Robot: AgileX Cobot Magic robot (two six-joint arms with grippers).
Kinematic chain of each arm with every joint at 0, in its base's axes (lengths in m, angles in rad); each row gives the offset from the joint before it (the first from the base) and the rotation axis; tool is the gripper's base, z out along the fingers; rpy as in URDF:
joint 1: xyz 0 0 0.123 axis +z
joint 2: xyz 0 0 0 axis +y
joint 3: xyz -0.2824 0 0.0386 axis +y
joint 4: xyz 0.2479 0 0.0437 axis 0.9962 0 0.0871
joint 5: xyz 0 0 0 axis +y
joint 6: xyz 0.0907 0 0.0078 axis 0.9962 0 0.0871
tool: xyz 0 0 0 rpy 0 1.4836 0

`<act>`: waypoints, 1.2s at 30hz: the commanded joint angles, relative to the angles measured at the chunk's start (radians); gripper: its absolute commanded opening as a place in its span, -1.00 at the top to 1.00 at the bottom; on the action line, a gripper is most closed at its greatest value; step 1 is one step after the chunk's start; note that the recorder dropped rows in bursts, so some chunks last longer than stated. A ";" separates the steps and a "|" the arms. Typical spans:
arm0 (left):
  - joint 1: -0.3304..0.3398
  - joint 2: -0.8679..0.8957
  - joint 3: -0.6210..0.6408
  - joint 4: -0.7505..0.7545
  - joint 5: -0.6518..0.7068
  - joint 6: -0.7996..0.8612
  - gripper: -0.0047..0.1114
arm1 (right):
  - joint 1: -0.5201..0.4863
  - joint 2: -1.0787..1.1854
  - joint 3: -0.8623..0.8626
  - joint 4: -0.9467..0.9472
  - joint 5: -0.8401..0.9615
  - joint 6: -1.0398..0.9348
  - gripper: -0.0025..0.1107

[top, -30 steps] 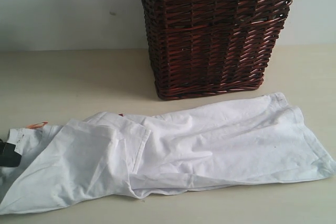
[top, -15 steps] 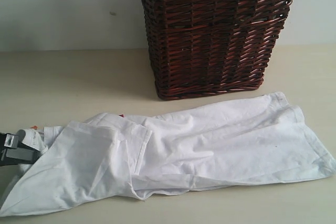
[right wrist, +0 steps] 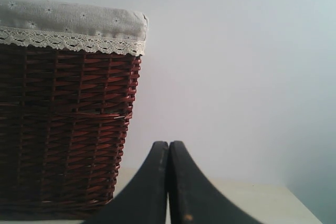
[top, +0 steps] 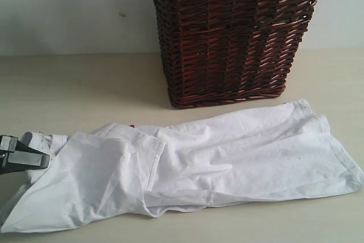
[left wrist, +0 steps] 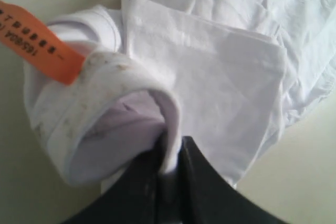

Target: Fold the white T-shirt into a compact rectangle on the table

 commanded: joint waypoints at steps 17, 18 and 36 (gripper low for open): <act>0.003 0.003 0.003 0.064 -0.042 0.026 -0.08 | -0.005 -0.007 0.005 0.001 -0.007 0.001 0.96; 0.001 0.006 0.003 0.064 -0.052 0.036 -0.08 | -0.005 -0.007 0.005 0.001 -0.007 -0.001 0.96; -0.001 0.028 0.003 0.094 -0.134 0.081 0.51 | -0.005 -0.007 0.005 0.001 -0.007 -0.001 0.96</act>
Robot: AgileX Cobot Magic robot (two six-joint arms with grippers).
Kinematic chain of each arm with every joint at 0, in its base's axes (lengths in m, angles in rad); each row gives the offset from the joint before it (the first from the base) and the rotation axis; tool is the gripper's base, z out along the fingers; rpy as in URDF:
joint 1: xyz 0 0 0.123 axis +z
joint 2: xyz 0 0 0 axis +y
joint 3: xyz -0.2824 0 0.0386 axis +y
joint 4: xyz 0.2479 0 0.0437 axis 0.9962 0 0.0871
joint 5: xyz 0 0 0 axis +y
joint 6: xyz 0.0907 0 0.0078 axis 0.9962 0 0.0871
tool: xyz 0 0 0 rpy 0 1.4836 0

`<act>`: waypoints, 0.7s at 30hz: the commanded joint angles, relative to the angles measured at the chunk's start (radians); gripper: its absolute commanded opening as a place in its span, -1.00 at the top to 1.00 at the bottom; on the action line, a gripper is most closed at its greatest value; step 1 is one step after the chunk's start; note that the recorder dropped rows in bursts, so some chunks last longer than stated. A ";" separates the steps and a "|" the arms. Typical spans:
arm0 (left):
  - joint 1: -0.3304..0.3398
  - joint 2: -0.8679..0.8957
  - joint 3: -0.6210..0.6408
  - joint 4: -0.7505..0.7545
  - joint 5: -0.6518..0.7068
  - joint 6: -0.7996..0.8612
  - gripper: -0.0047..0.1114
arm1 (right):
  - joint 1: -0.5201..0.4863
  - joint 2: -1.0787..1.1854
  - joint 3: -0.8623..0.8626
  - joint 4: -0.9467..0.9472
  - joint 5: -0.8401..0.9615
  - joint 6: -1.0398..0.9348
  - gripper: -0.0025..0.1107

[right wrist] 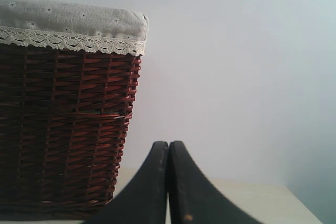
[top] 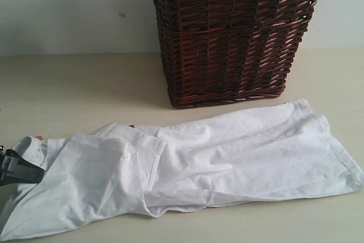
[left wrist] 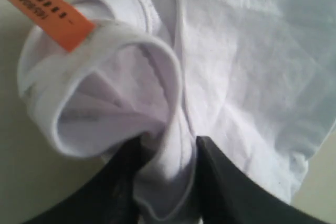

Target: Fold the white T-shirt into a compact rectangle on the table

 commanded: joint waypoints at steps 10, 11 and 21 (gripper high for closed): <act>-0.001 0.001 0.003 0.023 -0.007 0.010 0.85 | -0.005 -0.007 0.005 0.001 -0.007 -0.001 0.96; -0.001 0.001 0.003 0.023 -0.007 0.010 0.85 | -0.005 -0.007 0.005 0.001 -0.007 -0.001 0.96; -0.001 -0.045 0.003 -0.002 0.044 0.008 0.92 | -0.005 -0.007 0.005 0.001 -0.007 -0.001 0.96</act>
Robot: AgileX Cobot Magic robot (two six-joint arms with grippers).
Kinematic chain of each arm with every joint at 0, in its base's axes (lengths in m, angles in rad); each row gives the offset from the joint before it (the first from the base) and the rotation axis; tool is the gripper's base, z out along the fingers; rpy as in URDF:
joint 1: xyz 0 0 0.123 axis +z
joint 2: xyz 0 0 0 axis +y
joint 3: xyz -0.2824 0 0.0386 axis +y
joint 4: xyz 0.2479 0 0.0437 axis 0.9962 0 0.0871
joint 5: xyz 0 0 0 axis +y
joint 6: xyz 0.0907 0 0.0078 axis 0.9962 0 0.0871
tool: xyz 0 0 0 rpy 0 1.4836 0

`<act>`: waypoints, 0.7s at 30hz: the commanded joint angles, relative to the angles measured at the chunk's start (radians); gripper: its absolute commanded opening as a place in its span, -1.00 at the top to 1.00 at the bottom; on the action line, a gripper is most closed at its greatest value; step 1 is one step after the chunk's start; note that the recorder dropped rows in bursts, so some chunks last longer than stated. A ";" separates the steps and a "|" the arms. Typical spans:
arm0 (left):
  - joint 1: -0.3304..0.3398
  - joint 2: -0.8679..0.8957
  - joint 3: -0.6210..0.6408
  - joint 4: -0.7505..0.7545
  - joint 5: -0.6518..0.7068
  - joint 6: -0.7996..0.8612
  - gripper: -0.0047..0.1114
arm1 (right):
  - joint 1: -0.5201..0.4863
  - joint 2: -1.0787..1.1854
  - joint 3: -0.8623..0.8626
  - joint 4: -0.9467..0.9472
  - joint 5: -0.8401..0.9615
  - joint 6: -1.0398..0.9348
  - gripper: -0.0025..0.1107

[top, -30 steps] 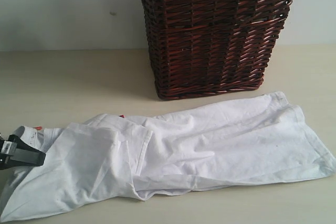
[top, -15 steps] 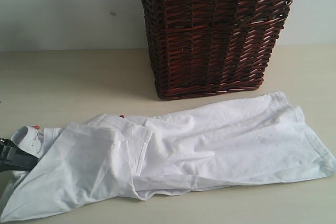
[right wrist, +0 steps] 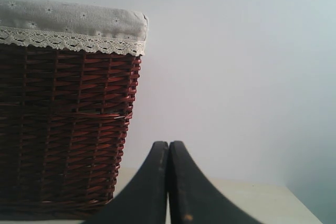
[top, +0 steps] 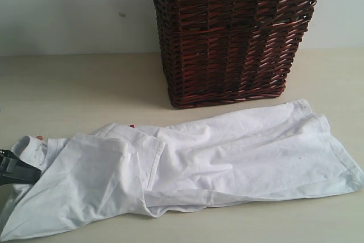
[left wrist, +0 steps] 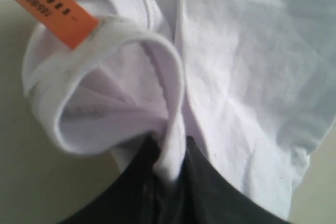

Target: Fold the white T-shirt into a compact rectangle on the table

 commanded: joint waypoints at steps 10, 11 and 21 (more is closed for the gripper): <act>-0.001 -0.122 0.003 -0.177 0.159 0.020 0.92 | -0.005 -0.007 0.005 0.001 -0.007 -0.001 0.96; -0.001 -0.127 0.003 -0.194 0.159 0.038 0.92 | -0.005 -0.007 0.005 0.001 -0.007 -0.001 0.96; -0.111 -0.167 0.003 -0.315 0.157 0.109 0.92 | -0.005 -0.007 0.005 0.001 -0.007 -0.001 0.96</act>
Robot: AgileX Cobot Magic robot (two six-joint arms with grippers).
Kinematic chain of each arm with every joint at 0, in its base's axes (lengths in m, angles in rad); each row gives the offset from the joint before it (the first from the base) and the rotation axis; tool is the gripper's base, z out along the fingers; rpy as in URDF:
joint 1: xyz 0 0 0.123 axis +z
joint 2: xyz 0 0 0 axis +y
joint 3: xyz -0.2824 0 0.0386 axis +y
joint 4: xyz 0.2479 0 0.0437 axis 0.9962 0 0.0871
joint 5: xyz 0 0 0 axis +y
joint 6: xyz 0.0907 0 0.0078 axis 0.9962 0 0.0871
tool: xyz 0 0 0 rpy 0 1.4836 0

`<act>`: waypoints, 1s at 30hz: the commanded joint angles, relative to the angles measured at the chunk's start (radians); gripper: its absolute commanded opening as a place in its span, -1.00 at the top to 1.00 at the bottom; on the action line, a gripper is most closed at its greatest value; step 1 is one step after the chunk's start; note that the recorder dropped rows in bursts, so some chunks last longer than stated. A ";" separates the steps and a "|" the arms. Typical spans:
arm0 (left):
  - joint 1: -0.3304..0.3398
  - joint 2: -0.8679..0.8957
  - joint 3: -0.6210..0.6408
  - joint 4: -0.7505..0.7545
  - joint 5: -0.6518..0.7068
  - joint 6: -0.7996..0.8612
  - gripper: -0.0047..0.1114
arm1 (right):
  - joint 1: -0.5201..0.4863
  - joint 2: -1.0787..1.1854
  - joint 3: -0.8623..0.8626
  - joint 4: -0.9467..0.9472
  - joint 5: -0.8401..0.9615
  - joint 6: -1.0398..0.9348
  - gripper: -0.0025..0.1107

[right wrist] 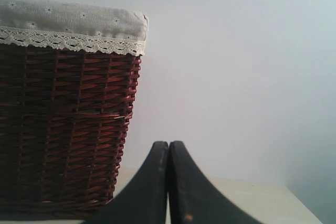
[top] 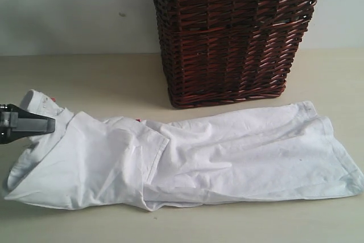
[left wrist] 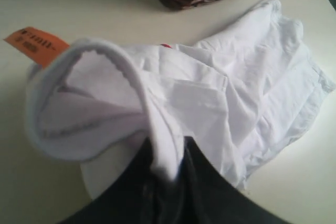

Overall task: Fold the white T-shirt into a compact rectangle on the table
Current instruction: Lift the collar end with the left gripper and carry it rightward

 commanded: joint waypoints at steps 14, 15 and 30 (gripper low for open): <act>-0.201 -0.038 0.003 -0.235 -0.023 0.017 0.92 | -0.005 -0.007 0.005 0.001 -0.007 -0.001 0.96; -0.211 -0.038 0.003 -0.257 -0.023 0.017 0.92 | -0.005 -0.007 0.005 0.001 -0.007 -0.001 0.96; -0.493 -0.038 -0.110 -0.315 -0.144 0.046 0.92 | -0.005 -0.007 0.005 0.001 -0.007 -0.001 0.96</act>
